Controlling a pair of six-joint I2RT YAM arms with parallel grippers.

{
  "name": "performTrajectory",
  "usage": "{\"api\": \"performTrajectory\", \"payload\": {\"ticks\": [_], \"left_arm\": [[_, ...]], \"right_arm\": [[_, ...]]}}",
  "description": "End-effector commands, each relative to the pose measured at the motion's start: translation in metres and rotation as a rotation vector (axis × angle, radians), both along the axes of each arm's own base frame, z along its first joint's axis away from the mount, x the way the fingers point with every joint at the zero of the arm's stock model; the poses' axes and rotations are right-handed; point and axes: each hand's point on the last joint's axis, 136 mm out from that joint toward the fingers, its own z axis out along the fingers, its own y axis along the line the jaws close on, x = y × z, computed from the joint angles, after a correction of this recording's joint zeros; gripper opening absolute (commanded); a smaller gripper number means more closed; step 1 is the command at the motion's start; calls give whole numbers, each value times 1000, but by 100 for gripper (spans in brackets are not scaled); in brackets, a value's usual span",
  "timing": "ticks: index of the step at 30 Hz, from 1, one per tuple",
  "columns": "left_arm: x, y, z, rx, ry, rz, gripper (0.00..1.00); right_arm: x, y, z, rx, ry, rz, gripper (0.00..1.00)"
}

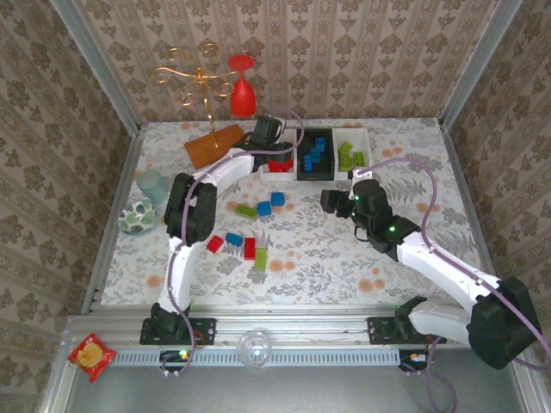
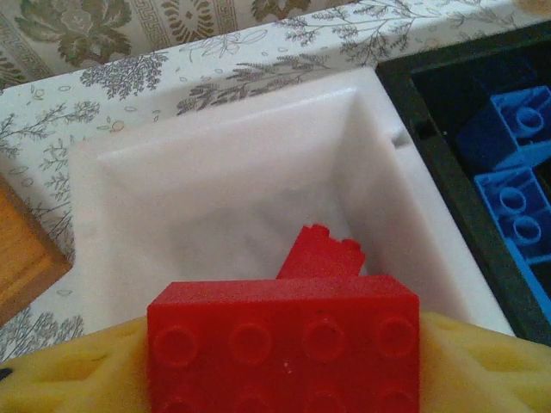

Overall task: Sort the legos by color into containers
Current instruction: Place the lego in the container, then pick up the lego from the center of the table.

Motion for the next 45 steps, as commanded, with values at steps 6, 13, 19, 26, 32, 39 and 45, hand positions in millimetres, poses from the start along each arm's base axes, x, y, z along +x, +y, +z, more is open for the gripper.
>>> {"api": "performTrajectory", "payload": {"ticks": [6, 13, 19, 26, 32, 39, 45], "left_arm": [[-26, -2, 61, 0, -36, -71, 86], [-117, 46, 59, -35, 3, -72, 87], [-190, 107, 18, 22, 138, -19, 86], [-231, 113, -43, 89, 321, -118, 95], [-213, 114, -68, 110, 347, -102, 97], [-186, 111, -86, 112, 329, -61, 89], [-177, 107, -96, 119, 342, -56, 76]], "right_arm": [[-10, -15, -11, -34, 26, -41, 83], [-17, -12, -15, -41, 39, -7, 84], [-17, 4, -20, -9, 36, 54, 84], [-11, 13, -29, -3, 57, 61, 85], [-13, 11, -31, -7, 69, 57, 85], [-18, 4, -27, -19, 54, 39, 86], [-19, 2, -25, -15, 46, 34, 86]]}}
